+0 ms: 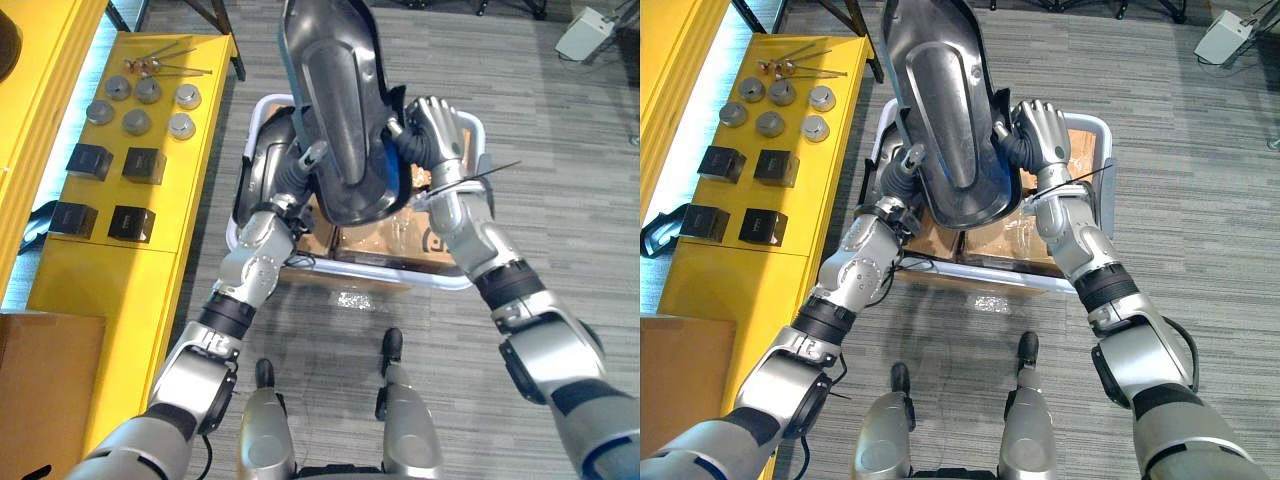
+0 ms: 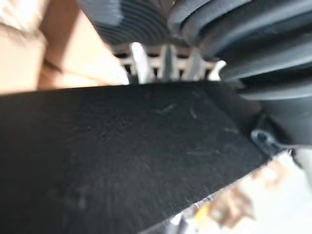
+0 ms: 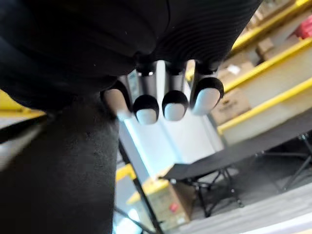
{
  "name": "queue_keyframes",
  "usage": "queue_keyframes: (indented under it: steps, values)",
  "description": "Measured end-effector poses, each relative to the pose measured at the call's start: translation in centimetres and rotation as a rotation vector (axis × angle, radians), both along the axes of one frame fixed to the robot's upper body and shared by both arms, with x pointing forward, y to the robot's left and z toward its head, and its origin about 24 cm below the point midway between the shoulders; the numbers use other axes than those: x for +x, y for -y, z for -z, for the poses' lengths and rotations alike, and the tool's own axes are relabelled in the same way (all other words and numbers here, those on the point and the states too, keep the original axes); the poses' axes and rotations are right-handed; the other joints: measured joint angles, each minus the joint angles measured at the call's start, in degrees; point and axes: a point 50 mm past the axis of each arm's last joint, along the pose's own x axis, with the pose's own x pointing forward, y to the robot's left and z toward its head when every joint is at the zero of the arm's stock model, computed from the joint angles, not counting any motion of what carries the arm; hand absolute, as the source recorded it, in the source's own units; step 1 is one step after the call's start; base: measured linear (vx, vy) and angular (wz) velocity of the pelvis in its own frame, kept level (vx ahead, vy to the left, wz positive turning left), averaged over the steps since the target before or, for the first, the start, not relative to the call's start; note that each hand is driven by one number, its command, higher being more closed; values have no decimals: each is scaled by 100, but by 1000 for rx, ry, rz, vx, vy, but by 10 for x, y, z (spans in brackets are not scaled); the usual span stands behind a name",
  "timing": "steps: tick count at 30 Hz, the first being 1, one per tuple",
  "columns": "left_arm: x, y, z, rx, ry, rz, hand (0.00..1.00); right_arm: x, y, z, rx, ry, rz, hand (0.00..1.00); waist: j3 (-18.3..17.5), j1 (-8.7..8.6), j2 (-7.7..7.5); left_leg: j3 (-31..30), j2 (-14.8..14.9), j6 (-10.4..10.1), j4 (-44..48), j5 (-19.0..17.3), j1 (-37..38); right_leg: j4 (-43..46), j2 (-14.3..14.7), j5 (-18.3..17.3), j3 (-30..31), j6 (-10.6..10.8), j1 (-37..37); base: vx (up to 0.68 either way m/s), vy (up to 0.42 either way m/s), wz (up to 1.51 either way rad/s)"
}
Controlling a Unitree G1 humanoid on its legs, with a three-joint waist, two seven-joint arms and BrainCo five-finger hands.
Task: Walk over and take plastic housings, then place them on the shelf
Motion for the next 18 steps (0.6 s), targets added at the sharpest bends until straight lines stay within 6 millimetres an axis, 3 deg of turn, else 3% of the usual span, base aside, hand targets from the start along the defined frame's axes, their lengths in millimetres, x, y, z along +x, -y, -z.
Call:
queue_keyframes:
  steps: [11,18]
  values:
    - [2,-9,4,108,-9,-66,100,-10,-17,-17,-65,96,-85,100,-3,-7,6,-22,-5,-1,15,-1,-14,-1,0,8,-2,-3,0,0,0,0]
    - [2,-10,1,76,9,-125,100,-12,-21,-18,-31,97,-118,100,-11,-1,22,-44,-12,-1,15,-1,-27,-4,-2,7,-13,-3,0,0,0,0]
